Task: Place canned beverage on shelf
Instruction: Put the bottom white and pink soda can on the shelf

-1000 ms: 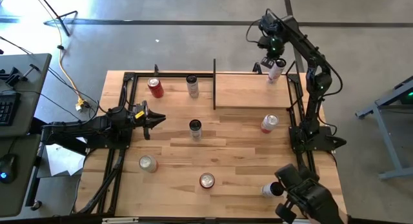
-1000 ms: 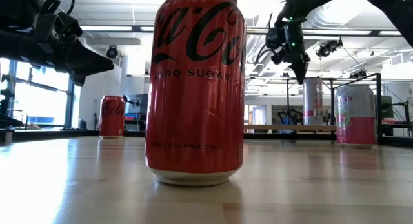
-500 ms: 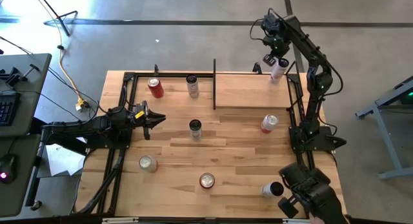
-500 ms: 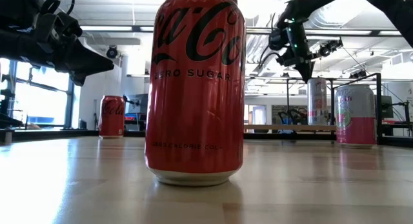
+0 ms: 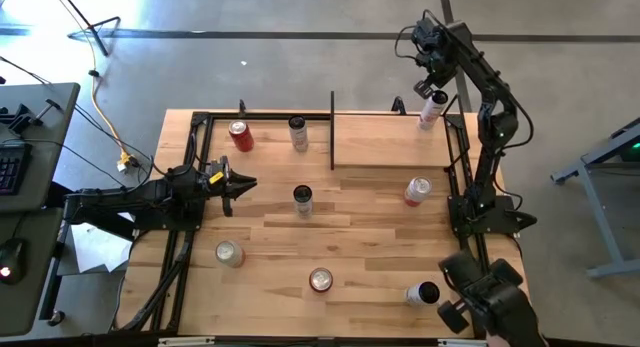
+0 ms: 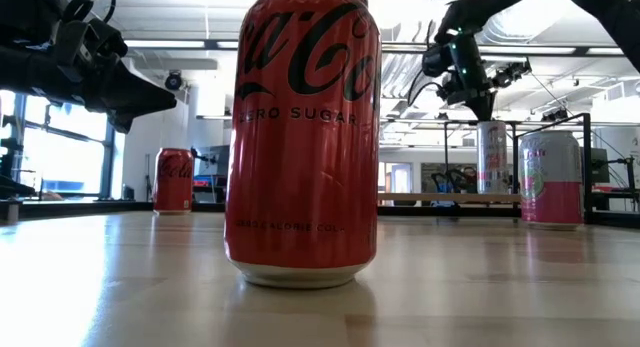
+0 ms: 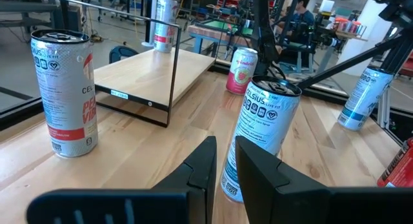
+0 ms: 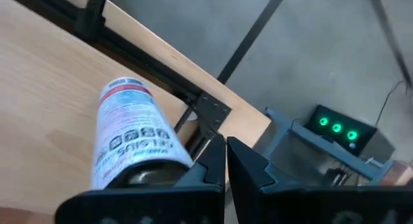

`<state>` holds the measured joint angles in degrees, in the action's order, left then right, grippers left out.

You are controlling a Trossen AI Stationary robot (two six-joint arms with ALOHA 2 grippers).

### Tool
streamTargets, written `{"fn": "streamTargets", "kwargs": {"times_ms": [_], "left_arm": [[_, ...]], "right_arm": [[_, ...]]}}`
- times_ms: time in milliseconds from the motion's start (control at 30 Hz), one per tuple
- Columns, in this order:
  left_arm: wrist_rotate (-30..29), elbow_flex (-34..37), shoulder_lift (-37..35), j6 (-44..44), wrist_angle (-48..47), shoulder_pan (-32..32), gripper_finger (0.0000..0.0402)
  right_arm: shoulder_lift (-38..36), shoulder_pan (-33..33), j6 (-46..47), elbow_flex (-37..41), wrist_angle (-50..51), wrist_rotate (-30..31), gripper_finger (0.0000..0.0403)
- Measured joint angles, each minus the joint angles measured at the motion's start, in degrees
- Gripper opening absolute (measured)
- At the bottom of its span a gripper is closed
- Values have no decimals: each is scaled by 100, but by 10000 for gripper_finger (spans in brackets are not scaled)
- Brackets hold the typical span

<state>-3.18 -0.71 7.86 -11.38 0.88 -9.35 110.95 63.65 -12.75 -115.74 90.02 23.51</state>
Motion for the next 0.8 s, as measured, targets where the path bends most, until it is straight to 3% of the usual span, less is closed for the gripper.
{"fn": "streamTargets", "kwargs": {"times_ms": [133,300,800], "left_arm": [[0,0,1,0,0,-1,49],[0,0,-1,2,1,1,49],[0,0,-1,2,1,0,49]], "right_arm": [[-253,-37,-200,0,-94,-34,0],[-441,7,-429,-11,-166,-589,0],[-385,47,-567,44,-201,-751,0]]}}
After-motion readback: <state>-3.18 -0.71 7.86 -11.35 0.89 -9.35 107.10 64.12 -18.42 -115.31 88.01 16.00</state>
